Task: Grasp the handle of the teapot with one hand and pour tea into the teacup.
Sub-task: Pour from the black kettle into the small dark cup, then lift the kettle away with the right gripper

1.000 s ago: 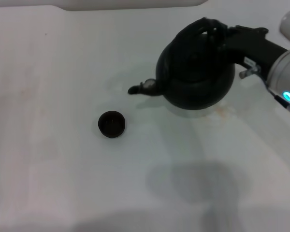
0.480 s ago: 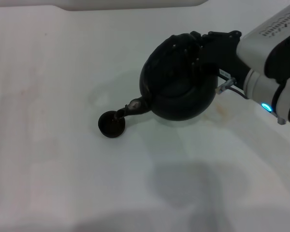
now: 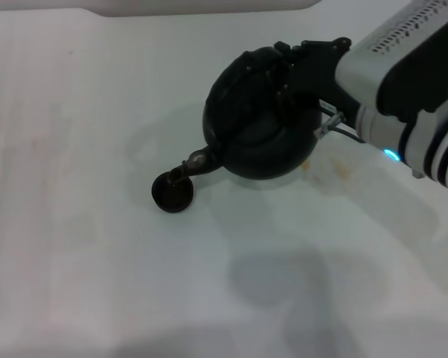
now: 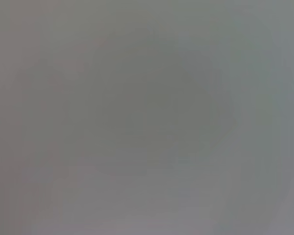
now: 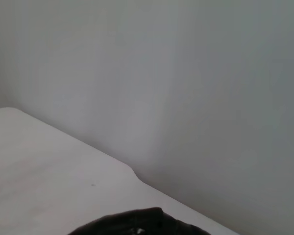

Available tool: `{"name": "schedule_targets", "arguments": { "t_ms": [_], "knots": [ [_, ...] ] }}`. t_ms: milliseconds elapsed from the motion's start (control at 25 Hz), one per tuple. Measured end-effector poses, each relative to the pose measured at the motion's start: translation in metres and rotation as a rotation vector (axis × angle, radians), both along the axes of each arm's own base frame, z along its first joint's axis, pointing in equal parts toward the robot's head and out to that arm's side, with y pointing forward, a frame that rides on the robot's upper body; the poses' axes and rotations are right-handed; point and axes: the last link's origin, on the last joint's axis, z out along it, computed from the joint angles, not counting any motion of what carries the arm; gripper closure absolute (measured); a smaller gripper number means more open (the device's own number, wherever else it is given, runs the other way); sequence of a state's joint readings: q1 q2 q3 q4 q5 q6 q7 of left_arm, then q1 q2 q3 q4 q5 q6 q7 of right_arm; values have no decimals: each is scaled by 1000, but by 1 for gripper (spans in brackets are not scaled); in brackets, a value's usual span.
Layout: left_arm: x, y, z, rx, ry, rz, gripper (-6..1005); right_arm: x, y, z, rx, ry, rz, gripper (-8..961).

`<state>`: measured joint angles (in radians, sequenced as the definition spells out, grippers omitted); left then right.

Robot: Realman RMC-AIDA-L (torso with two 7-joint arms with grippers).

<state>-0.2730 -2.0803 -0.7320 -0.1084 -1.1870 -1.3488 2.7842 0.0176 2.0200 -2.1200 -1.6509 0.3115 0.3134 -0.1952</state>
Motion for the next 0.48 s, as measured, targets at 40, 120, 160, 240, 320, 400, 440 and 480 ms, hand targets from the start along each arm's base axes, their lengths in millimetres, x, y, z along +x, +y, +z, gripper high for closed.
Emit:
{"name": "schedule_targets", "arguments": {
  "t_ms": [40,120,160,240,320,400,440,480],
  "knots": [
    [0,0,0,0,0,0,122,-1,1,-1,-2,-2,4,771],
    [0,0,0,-1,0,-1,123,-3,4,-3,-7,-4,9,770],
    [0,0,0,-1,0,-1,123,-3,6,-4,-10,-7,11,770],
    [0,0,0,-2,-1,0,123,-4,10,-6,-13,-15,17,770],
    [0,0,0,-3,-1,1,122,-6,13,-8,-16,-22,25,770],
    [0,0,0,-2,0,0,122,-8,16,-10,-18,-31,32,772],
    [0,0,0,-2,0,0,122,-8,16,-11,-18,-37,36,774],
    [0,0,0,-2,0,0,122,-8,17,-11,-16,-43,39,775]
  ]
}}
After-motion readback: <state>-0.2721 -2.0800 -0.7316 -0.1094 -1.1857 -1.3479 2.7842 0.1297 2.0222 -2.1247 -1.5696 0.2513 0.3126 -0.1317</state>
